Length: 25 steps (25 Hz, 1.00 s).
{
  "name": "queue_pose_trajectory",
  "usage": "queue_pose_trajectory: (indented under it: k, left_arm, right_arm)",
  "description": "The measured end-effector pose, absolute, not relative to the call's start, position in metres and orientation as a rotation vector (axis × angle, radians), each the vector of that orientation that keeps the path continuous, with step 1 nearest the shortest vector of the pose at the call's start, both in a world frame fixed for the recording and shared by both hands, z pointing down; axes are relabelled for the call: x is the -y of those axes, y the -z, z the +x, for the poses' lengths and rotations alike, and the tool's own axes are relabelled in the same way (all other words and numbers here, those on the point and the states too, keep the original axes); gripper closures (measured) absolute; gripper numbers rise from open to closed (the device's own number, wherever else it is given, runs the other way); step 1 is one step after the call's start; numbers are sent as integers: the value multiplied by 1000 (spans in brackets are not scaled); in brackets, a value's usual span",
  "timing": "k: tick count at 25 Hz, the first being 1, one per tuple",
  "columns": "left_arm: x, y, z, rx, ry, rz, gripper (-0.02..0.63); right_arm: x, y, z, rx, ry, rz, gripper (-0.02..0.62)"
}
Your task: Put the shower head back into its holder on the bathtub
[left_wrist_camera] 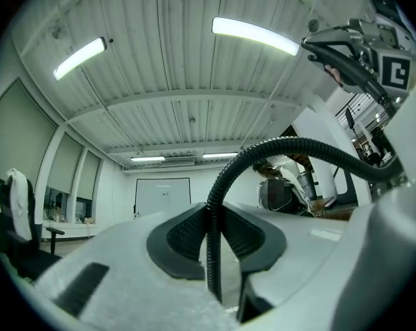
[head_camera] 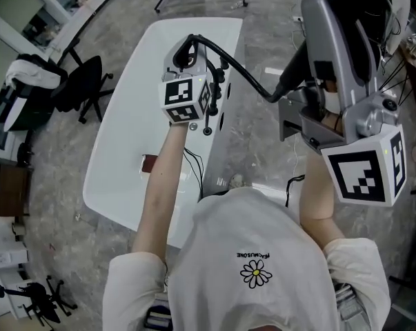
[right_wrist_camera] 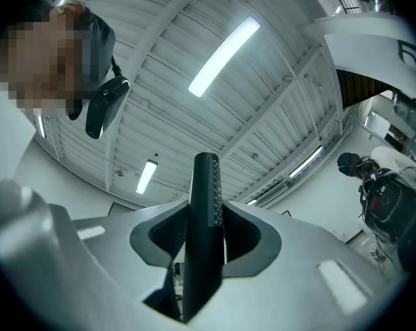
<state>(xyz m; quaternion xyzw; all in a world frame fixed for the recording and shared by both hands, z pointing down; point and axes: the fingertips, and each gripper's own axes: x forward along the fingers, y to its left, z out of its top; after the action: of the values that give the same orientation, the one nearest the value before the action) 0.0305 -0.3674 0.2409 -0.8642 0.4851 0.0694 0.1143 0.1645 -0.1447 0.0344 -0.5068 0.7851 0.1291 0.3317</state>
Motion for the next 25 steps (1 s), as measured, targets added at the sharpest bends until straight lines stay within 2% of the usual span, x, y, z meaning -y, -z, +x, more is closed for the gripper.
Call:
queue_pose_trajectory:
  k: [9, 14, 20, 25]
  left_arm:
    - [401, -347, 16, -1542, -3, -2623, 543]
    - [407, -437, 1, -1656, 194, -2693, 543]
    - [391, -543, -15, -1799, 464, -2765, 541]
    - [380, -588, -23, -1834, 522, -2830, 516]
  right_arm:
    - [196, -64, 166, -2111, -224, -1374, 457]
    - [230, -82, 145, -2179, -117, -1337, 457]
    - [273, -94, 109, -2289, -28, -1252, 457]
    - [322, -134, 61, -2412, 26, -1171, 457]
